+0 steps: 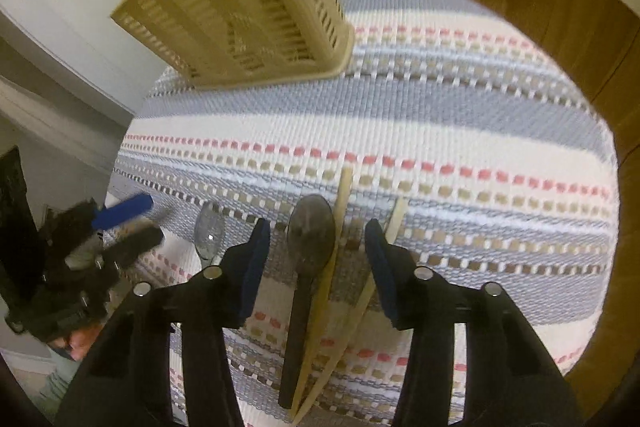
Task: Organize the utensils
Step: 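Move both open tools back down toward the remaining spoons on the table, then grasp a clear spoon with the left tool while the right tool grasps a black spoon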
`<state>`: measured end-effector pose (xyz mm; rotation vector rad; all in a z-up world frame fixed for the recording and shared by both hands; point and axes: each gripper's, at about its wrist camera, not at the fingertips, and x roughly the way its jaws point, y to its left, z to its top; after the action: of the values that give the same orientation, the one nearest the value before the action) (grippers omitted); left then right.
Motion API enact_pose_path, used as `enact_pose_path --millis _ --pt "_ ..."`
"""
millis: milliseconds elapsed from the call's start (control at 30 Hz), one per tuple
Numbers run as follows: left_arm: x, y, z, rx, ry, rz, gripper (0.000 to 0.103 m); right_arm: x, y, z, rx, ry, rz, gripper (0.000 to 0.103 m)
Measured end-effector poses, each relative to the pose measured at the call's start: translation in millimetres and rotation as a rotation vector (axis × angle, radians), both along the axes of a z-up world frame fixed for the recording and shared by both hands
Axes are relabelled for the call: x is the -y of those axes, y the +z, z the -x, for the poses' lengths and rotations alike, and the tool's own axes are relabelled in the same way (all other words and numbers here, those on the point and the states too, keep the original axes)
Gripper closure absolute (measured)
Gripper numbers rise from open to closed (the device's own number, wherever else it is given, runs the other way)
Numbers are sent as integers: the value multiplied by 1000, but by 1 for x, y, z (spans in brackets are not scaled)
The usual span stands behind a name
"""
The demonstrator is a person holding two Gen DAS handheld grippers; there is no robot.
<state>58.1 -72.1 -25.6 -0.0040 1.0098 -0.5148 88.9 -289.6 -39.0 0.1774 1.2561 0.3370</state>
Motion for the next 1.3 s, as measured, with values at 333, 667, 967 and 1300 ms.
enact_pose_path --millis 333,667,967,1300 --pt "47 -28 22 4 -68 -192 57 -16 -7 4 -15 29 3 61" --pt "33 -33 24 17 -63 -252 76 -42 -9 6 -21 78 -2 61" --pt "-4 -31 15 -15 -50 -261 72 -72 -16 6 -3 136 127 61" --pt "-12 -28 8 -132 -86 -328 71 -133 -31 -10 -84 210 323 61"
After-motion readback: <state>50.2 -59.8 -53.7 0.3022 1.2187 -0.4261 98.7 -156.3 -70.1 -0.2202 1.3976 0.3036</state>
